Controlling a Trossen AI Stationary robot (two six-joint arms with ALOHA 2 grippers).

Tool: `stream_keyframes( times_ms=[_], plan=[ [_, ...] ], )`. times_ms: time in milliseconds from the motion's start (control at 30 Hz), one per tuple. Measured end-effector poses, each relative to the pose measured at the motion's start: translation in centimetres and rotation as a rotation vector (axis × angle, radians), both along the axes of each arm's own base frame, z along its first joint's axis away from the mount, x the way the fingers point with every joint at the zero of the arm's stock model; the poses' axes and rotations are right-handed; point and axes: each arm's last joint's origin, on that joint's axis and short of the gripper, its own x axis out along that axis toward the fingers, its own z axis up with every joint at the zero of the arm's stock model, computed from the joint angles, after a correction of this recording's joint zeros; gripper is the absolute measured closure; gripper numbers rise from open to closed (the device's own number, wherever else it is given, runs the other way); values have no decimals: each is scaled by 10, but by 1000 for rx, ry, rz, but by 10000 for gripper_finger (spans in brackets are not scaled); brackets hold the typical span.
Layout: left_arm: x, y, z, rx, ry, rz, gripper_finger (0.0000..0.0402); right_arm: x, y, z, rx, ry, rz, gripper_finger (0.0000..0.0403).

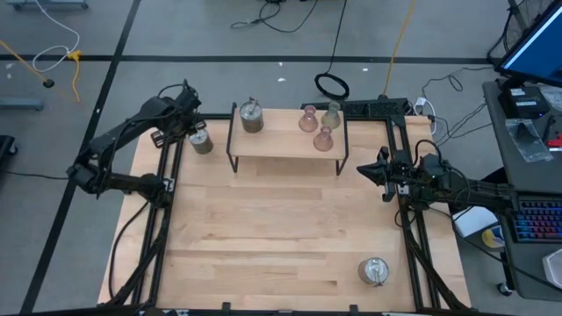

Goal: Pick & Place candle stick holders
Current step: Put the top silver scented candle on the shelf

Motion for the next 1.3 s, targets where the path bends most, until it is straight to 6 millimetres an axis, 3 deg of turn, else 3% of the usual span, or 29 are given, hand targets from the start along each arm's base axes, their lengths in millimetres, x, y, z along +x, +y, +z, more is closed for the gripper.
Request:
stream_keyframes(
  times_ms=[200,533,967,1300],
  plan=[
    [-1,1,-15,-2,-34,25,213,0,0,0,0,0,-4,403],
    [0,9,-20,69,-96,45,213,0,0,0,15,-1,-3,403],
    [5,23,-41,-27,-45,51,213,0,0,0,15,-2,-3,403],
    [5,20,-39,-35,-62,46,213,0,0,0,19,-2,-2,403]
  ],
)
